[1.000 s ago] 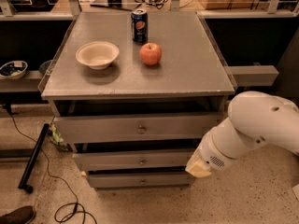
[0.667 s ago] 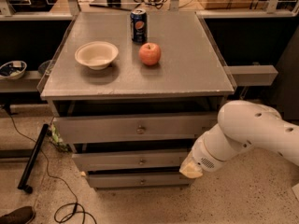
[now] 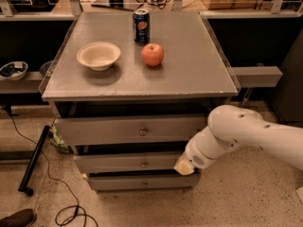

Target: Open middle drawer

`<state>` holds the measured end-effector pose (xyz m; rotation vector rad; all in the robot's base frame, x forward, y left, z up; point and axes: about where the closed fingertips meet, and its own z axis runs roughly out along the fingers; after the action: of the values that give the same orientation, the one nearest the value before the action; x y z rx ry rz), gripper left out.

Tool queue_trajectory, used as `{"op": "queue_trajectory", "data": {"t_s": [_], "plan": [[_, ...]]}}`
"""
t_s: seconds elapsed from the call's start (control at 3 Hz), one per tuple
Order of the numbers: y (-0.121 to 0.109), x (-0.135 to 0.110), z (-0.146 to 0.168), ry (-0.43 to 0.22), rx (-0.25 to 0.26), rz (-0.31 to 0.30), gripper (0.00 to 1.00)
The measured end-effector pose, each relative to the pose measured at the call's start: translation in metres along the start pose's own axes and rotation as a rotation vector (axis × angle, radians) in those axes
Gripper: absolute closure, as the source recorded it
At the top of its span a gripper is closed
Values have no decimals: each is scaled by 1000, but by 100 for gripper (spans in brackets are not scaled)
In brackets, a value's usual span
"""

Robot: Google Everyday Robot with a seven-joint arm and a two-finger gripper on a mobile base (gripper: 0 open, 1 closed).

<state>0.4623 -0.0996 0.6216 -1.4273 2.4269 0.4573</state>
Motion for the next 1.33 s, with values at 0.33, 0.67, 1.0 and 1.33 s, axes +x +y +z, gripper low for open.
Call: {"op": "queue_trajectory", "data": {"t_s": [0.33,0.67,1.0,1.33], "plan": [[-3,-2,8,-4,-2,13,100],[-28,-19,36,-18,21,37,100],[-28,-19,36,-18,21,38,100],[-34,-7,58,-38,1,76,100]]}}
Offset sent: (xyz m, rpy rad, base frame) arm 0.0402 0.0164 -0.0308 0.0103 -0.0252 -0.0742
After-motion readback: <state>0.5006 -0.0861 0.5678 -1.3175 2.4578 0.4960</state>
